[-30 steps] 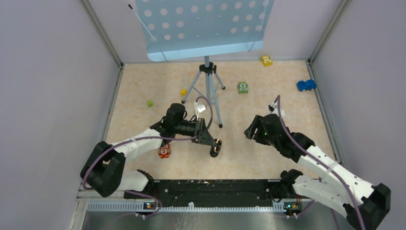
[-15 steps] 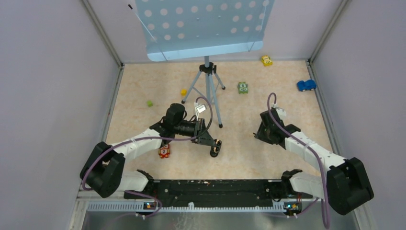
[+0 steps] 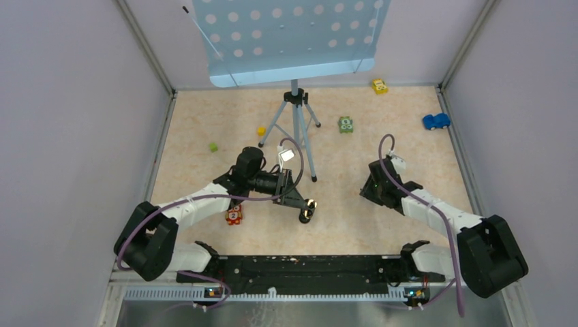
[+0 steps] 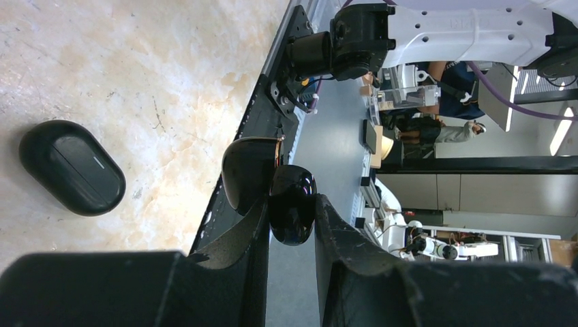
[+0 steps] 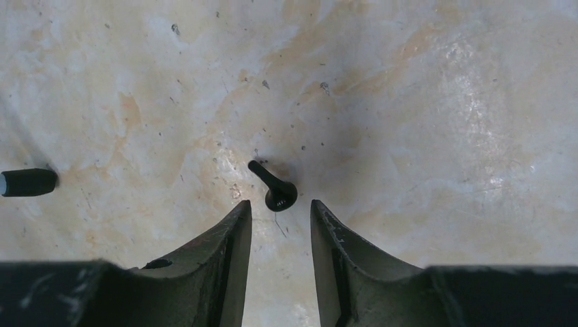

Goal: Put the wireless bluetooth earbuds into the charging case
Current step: Pick up the right earbud from the center of the board.

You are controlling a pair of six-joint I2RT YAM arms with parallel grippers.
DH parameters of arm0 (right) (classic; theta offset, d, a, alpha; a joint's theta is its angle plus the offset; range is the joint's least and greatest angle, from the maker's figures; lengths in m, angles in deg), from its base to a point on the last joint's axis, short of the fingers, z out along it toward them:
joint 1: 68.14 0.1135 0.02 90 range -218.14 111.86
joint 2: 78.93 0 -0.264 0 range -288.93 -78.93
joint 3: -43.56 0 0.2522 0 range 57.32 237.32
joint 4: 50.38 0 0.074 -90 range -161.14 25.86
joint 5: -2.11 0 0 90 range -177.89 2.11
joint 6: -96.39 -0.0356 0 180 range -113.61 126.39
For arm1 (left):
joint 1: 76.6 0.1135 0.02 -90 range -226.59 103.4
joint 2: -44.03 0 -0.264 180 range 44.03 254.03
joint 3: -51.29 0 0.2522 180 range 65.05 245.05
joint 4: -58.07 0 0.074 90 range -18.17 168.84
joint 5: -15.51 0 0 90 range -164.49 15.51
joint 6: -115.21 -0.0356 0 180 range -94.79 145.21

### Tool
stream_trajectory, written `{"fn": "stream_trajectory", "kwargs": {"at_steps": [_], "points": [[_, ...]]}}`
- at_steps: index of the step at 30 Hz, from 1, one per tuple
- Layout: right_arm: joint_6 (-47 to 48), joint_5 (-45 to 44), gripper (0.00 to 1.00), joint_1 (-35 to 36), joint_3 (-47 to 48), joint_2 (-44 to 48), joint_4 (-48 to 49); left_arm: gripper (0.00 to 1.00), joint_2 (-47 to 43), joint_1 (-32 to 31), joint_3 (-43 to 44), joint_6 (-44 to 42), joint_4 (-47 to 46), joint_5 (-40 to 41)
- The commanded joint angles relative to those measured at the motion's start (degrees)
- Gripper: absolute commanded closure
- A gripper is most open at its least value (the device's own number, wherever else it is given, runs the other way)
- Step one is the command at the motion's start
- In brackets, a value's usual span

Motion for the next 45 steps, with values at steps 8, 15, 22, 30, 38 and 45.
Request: {"fn": "stream_trajectory", "kwargs": {"at_steps": [8, 15, 22, 30, 38, 45], "points": [[2.4, -1.9, 0.69, -0.5, 1.8, -4.0, 2.9, 1.0, -0.4, -0.2, 2.0, -3.0, 0.1, -1.2], [2.5, -2.4, 0.71, -0.5, 0.0, -5.3, 5.3, 1.0, -1.5, -0.2, 1.0, -2.8, 0.0, -0.7], [4.7, -1.3, 0.84, -0.6, 0.3, -7.7, 7.8, 1.0, -2.2, -0.2, 1.6, -3.1, 0.7, -0.6], [13.7, 8.8, 0.91, -0.4, -0.2, -3.1, 8.8, 1.0, -1.9, -0.2, 3.4, -4.6, 1.8, -0.6], [21.2, 17.7, 0.96, 1.0, -0.2, -0.4, 0.6, 1.0, -1.2, -0.1, 5.0, -7.0, 4.0, -0.7], [17.3, 16.5, 0.88, 2.9, -2.0, -0.1, -1.0, 1.0, -1.0, -0.1, 4.2, -5.4, 2.3, -1.1]]}}
